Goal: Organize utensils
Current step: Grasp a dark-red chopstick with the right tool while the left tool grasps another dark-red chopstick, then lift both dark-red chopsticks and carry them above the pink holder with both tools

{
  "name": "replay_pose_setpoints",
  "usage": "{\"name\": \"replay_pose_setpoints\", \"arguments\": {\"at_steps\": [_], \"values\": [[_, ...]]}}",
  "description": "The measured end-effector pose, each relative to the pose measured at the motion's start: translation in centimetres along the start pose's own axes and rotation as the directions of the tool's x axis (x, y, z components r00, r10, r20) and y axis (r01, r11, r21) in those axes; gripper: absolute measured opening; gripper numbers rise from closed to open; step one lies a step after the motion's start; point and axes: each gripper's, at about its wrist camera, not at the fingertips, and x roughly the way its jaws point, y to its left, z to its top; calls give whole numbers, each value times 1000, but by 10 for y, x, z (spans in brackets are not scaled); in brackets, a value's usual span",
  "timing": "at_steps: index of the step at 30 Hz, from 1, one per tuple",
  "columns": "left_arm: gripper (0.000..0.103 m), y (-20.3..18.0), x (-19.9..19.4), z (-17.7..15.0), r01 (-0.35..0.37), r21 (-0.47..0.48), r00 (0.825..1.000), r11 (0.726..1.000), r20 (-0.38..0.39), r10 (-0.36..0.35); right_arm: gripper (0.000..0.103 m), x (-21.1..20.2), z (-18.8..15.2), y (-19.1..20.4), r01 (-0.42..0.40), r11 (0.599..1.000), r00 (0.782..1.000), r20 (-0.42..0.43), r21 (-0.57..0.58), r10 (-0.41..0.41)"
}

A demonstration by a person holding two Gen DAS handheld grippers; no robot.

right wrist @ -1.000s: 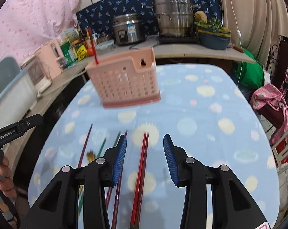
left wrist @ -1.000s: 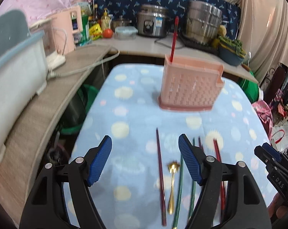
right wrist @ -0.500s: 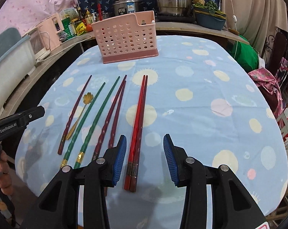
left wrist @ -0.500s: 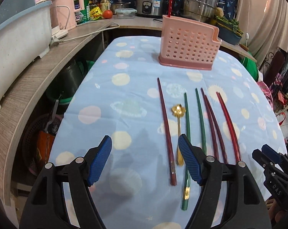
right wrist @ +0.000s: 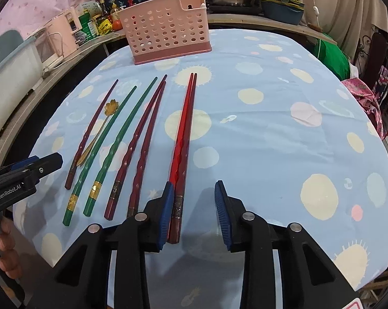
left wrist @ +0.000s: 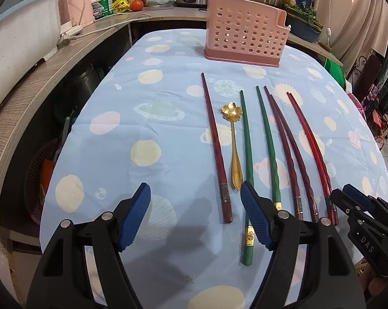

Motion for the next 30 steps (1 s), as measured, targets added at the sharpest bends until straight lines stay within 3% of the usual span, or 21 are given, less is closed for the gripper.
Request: {"name": "replay_pose_setpoints", "arguments": {"at_steps": [9,12,16,22,25,30], "values": [[69,5,5,-3,-2,-15,1000,1000,-13,2,29,-1,-3,-8,10,1000,1000,1,6,-10],[69,2,7,-5,1,-7,1000,1000,-19,-1,24,0,-6,-2,39,999,999,-1,-27,-39],[69,-1,11,-7,2,4,1000,1000,-26,-2,9,0,-9,-2,53,998,999,13,-41,-52],[66,-4,18,-10,-2,14,999,1000,-38,2,7,1,-7,-6,39,999,999,14,-31,-38],[55,-6,21,-10,-4,21,999,1000,-42,5,7,1,-8,-5,40,999,999,16,-34,-40],[26,-7,19,-10,5,35,999,999,-36,-4,7,1,-7,-6,35,999,999,18,-33,-35]]}}
